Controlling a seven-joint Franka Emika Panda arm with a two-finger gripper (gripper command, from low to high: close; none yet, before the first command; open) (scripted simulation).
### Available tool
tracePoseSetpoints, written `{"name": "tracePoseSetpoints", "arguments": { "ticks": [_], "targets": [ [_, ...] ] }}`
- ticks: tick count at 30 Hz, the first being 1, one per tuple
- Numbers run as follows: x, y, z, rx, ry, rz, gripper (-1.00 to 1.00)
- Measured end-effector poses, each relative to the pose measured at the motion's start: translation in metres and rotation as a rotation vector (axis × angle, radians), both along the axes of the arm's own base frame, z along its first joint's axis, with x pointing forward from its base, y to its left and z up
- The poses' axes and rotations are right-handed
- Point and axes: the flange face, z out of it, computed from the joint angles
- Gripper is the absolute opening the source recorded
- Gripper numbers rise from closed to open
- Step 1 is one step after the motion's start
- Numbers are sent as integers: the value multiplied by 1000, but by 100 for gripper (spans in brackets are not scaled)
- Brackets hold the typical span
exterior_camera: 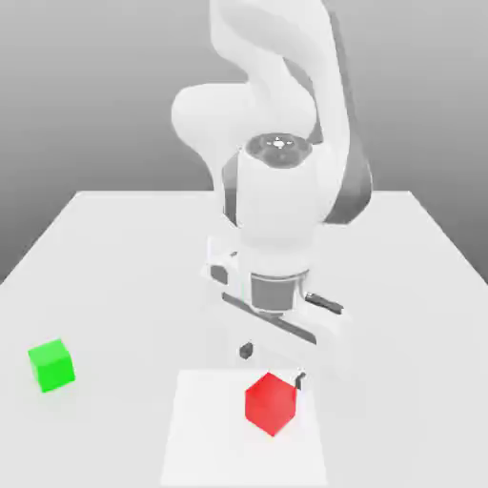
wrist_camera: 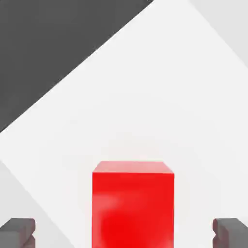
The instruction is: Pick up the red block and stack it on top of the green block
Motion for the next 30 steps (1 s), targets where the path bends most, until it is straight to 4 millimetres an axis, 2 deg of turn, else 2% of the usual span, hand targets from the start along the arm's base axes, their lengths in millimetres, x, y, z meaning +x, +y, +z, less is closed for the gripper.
{"name": "tracePoseSetpoints", "arguments": {
  "ticks": [4, 5, 12, 20, 25, 30],
  "targets": [
    [-2, 0, -34, 1, 4, -3, 0],
    [-3, 0, -40, 1, 5, -4, -100],
    [-3, 0, -39, 1, 3, -3, -100],
    [-2, -2, 20, 1, 3, -4, -100],
    [3, -77, 36, -4, -4, 22, -100],
    [-6, -154, 47, -10, -8, 80, -100]
  ]
}}
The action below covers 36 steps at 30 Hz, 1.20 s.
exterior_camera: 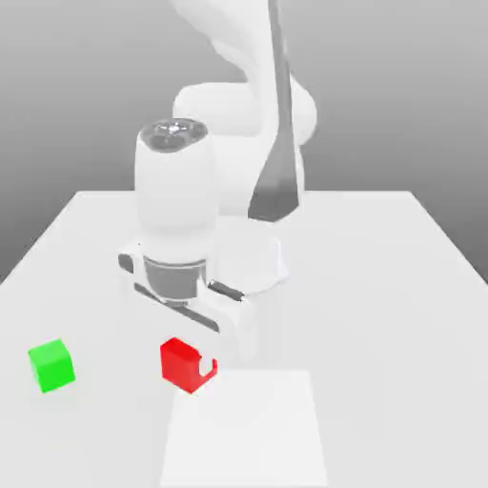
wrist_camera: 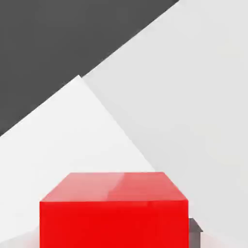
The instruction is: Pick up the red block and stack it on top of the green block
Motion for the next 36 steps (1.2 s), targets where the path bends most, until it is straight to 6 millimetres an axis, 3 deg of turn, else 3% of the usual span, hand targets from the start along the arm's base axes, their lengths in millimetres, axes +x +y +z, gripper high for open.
{"name": "tracePoseSetpoints", "arguments": {
  "ticks": [4, 9, 14, 18, 22, 30, 31, 36],
  "targets": [
    [-18, -61, 7, -2, 2, 46, -100],
    [-56, -133, 13, 2, 8, 99, -100],
    [-100, -189, 15, 7, 12, 125, -100],
    [-102, -198, 10, -1, 5, 122, -100],
    [-82, -182, -1, -5, 3, 182, -100],
    [-88, -180, -44, 5, 12, 176, -100],
    [-89, -179, -50, 7, 14, 175, 100],
    [-89, -179, -50, 7, 14, 175, 100]
  ]
}}
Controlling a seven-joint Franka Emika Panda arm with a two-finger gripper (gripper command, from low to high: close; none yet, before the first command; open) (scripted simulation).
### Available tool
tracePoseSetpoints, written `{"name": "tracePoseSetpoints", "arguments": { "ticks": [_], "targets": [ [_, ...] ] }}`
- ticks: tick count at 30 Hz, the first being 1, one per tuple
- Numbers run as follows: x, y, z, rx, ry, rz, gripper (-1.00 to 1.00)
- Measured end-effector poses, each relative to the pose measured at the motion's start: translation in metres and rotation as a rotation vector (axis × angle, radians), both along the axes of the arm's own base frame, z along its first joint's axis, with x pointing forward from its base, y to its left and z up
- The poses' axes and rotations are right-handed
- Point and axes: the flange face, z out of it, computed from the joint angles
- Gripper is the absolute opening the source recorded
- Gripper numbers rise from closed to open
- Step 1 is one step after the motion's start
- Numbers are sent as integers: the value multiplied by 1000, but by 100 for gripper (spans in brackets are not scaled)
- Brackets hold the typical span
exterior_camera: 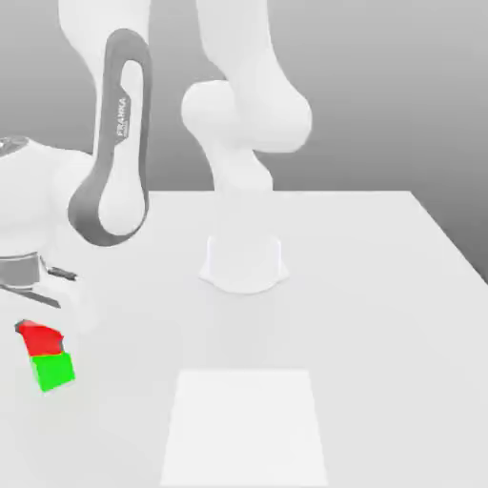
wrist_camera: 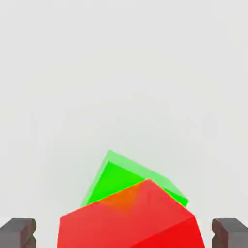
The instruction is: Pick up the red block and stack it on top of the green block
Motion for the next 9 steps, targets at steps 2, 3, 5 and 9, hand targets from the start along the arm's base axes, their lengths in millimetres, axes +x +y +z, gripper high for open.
{"name": "tracePoseSetpoints", "arguments": {
  "ticks": [2, 3, 5, 9],
  "targets": [
    [0, 0, -1, 0, 0, 0, 100],
    [1, -1, 4, -2, -2, 1, 100],
    [4, -2, 15, -6, -6, 3, 100],
    [6, -3, 37, -11, -12, 6, 100]
  ]
}}
